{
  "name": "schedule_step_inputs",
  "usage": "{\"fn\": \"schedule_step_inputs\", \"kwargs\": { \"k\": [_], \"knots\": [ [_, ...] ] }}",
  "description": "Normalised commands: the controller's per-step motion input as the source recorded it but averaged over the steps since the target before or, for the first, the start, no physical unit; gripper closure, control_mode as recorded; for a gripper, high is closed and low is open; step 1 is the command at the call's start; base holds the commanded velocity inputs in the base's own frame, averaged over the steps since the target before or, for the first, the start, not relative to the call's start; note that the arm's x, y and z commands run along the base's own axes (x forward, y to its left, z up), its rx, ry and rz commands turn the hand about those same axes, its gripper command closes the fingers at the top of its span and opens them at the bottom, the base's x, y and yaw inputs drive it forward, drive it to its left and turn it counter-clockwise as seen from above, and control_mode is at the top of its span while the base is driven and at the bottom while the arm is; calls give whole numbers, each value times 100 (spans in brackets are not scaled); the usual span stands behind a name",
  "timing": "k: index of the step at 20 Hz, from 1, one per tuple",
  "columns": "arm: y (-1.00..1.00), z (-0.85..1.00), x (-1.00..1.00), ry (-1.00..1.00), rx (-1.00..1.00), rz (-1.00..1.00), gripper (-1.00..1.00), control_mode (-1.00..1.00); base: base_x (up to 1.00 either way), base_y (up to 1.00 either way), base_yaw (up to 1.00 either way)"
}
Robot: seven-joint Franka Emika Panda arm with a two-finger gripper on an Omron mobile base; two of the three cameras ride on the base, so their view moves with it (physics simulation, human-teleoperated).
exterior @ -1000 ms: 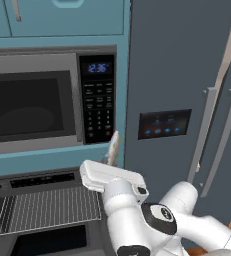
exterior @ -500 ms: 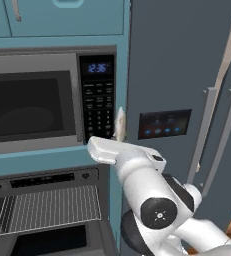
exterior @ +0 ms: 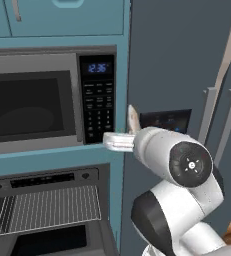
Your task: Take the fish from the oven and place it on the plate on the counter.
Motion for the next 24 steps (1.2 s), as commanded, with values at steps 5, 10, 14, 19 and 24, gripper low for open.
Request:
{"fn": "schedule_step_inputs", "kwargs": {
  "k": [5, 10, 14, 19, 24],
  "knots": [
    [-81, -8, -29, 15, 6, 0, 100, -100, 0, 0, 0],
    [-72, -1, -53, 9, 7, 0, 100, -100, 0, 0, 0],
    [-55, -5, -3, 20, 1, 0, 100, -100, 0, 0, 0],
    [-24, 0, 0, 7, 0, -2, 100, -100, 0, 0, 0],
    [-2, -34, 0, 1, -5, -9, 100, -100, 0, 0, 0]
  ]
}}
